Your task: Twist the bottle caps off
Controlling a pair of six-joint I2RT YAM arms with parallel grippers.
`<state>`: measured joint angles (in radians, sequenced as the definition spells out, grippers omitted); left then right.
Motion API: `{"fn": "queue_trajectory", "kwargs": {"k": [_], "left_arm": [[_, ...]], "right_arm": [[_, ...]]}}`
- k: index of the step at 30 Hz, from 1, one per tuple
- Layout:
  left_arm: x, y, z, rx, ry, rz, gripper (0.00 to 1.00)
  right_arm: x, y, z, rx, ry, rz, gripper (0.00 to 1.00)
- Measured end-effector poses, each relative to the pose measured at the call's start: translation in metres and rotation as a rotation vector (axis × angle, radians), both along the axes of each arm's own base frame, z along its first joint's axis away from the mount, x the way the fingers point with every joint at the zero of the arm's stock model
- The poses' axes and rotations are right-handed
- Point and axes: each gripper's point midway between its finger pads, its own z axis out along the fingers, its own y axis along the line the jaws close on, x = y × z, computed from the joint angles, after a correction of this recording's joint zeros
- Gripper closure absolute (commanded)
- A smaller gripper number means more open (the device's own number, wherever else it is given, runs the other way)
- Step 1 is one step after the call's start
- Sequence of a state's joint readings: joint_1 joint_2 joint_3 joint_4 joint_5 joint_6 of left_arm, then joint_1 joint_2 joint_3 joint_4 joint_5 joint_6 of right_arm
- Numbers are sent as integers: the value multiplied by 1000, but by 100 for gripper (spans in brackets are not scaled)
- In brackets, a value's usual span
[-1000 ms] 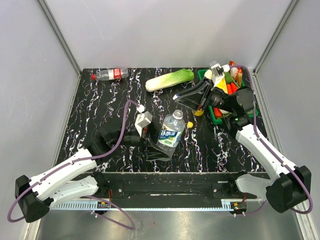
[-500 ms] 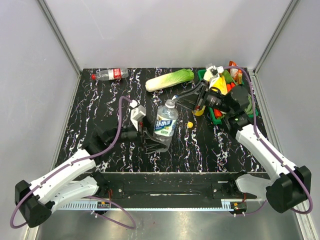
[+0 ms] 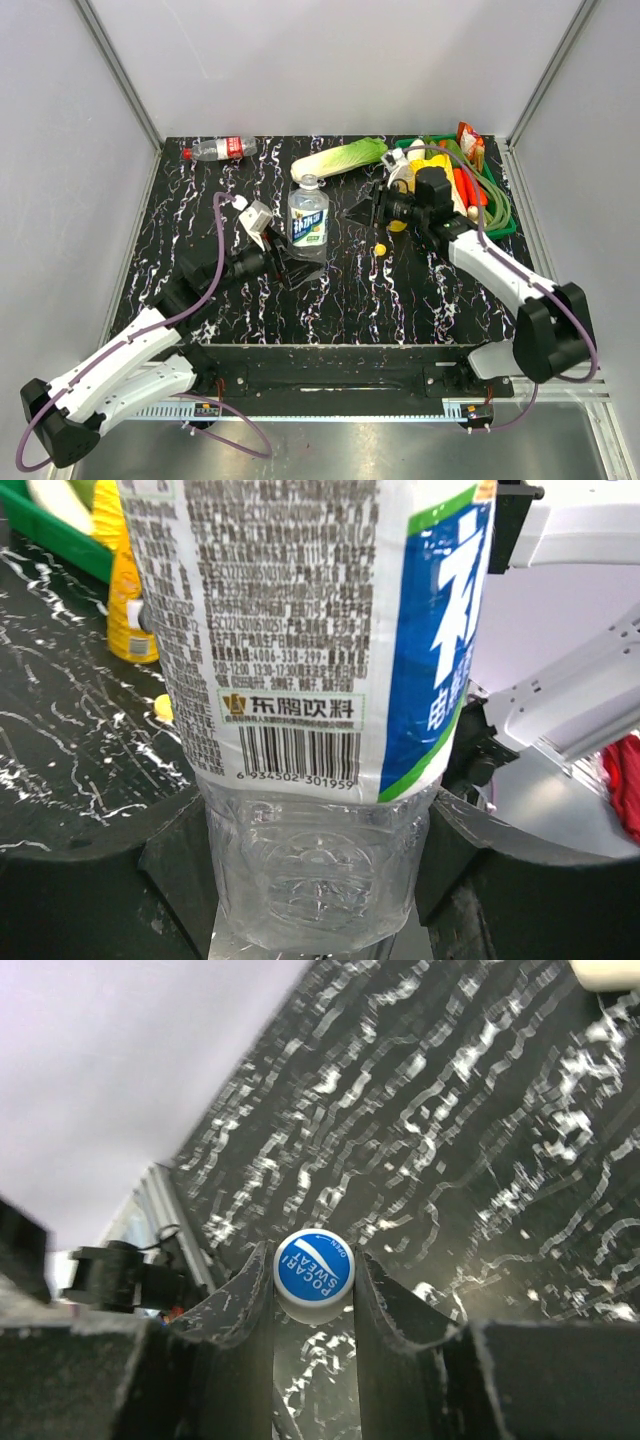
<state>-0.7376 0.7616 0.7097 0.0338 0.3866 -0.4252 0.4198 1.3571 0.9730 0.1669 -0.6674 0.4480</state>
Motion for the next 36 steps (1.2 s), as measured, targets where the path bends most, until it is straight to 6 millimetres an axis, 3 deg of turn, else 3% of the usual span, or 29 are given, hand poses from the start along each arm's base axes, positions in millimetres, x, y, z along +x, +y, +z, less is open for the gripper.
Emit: {"fn": "queue_trajectory", "kwargs": {"k": [10, 12, 15, 18, 24, 30, 36], "left_arm": [[17, 4, -23, 64, 59, 87, 99], [17, 4, -24, 68, 63, 89, 98], [18, 4, -25, 69, 65, 90, 98], [17, 5, -26, 72, 68, 89, 98], [18, 5, -26, 73, 69, 91, 97], [18, 5, -26, 73, 69, 91, 96], [18, 5, -26, 73, 70, 91, 97]], "right_arm": [[15, 5, -144, -313, 293, -27, 99], [13, 8, -164, -375, 330, -20, 94], [9, 12, -186, -461, 364, -9, 75], [6, 11, -199, -524, 380, -9, 54], [7, 4, -204, -577, 377, -27, 34], [8, 0, -207, -605, 368, -36, 25], [9, 0, -202, -610, 347, -43, 24]]}}
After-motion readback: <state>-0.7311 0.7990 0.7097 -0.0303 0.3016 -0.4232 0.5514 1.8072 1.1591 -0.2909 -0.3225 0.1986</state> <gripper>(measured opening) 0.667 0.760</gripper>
